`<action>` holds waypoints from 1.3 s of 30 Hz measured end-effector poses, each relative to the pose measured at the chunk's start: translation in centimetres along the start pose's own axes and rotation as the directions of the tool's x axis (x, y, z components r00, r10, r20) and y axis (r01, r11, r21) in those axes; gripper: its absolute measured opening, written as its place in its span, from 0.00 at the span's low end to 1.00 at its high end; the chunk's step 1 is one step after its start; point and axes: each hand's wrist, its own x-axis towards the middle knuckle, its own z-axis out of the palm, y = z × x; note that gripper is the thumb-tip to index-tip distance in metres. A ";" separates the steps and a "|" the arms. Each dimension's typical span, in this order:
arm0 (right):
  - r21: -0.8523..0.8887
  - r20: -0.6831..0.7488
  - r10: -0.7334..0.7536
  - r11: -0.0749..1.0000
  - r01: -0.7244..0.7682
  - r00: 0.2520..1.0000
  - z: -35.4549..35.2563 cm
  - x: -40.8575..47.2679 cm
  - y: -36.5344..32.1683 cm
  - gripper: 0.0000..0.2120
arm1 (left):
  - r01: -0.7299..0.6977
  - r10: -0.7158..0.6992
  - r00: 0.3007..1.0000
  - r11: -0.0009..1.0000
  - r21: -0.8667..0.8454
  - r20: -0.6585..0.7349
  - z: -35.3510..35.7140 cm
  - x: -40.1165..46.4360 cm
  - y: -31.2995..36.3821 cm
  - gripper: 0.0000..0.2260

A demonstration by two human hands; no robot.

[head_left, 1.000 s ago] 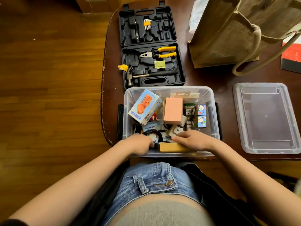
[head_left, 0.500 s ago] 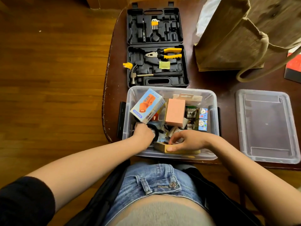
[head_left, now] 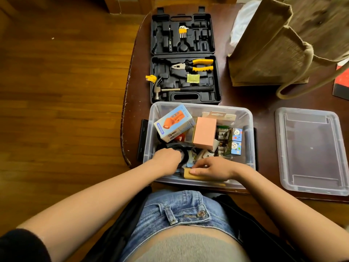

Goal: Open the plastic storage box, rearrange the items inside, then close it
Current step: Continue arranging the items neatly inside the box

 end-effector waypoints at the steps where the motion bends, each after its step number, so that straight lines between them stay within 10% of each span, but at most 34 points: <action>1: 0.019 -0.007 -0.004 1.000 0.004 1.000 0.1 0.0 0.1 0.23 | 0.038 -0.038 0.999 0.999 -0.011 -0.012 0.1 -0.1 0.0 0.08; 6: 0.102 -0.041 -0.011 0.995 0.015 0.999 0.6 0.0 0.2 0.21 | 0.216 -0.212 0.943 0.976 -0.010 -0.256 1.1 0.6 0.3 0.21; 14: 0.118 -0.054 0.003 0.993 0.003 0.999 0.9 -0.2 0.3 0.21 | 0.313 -0.317 0.939 0.948 -0.048 -0.134 0.0 2.7 -0.3 0.13; 25: 0.092 -0.013 0.035 0.995 -0.034 0.999 0.7 0.0 -0.1 0.26 | 0.069 -0.035 0.863 0.996 0.049 -0.504 -1.5 0.4 -1.6 0.08; 33: -0.023 -0.039 -0.001 1.000 0.000 0.999 -0.1 -2.2 -0.2 0.23 | -0.106 -0.002 0.913 0.964 -0.242 -0.408 1.0 0.2 -1.4 0.15; 37: 0.006 -0.321 0.013 1.000 -0.012 0.947 -1.0 -3.7 -0.3 0.10 | -0.161 0.022 0.950 0.890 -0.427 -0.312 0.8 -0.3 -0.7 0.06; 39: 0.100 -0.614 0.057 0.995 0.006 0.787 -1.6 -4.3 -0.2 0.06 | -0.133 0.057 0.987 0.812 -0.568 -0.150 0.3 -0.2 -0.4 0.05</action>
